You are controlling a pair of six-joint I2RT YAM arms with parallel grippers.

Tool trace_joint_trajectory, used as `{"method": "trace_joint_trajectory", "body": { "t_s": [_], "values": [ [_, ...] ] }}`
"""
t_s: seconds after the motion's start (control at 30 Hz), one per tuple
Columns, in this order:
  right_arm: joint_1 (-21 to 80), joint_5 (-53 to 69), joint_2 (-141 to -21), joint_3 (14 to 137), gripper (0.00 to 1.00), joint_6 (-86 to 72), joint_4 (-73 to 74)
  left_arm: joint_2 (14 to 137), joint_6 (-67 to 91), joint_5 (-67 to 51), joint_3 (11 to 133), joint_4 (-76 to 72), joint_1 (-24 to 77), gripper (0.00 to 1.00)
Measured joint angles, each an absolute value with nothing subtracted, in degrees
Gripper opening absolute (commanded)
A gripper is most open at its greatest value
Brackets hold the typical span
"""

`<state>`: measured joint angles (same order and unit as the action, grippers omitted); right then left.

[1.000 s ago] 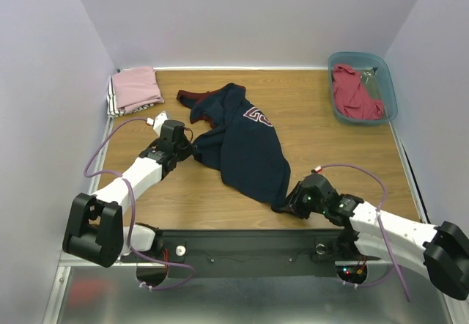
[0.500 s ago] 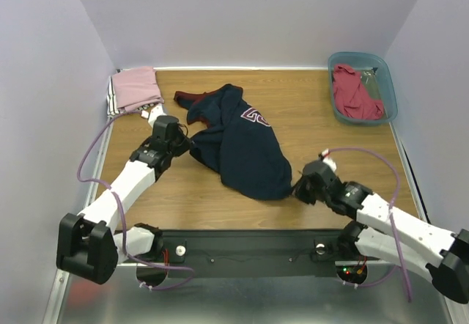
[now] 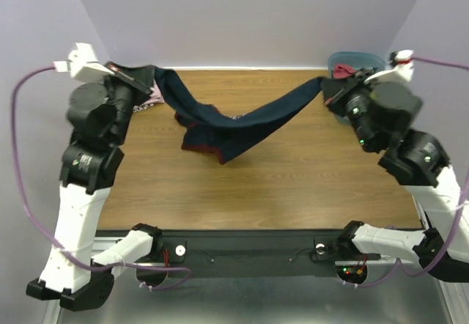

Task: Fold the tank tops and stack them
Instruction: Flatten the tank top out

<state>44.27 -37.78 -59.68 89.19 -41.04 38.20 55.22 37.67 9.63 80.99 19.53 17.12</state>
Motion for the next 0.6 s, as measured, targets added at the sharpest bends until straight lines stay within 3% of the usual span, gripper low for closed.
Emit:
{"method": "trace_joint_trajectory", "body": {
  "t_s": [0.33, 0.6],
  "values": [
    [44.3, -41.9, -64.0, 121.3, 0.0, -25.6, 36.8, 54.6, 38.1, 9.5, 104.3, 21.2, 17.1, 0.0],
    [44.3, -39.6, -66.3, 125.7, 0.01, -19.6, 34.2, 57.2, 38.2, 8.4, 112.6, 19.2, 17.0, 0.0]
  ]
}}
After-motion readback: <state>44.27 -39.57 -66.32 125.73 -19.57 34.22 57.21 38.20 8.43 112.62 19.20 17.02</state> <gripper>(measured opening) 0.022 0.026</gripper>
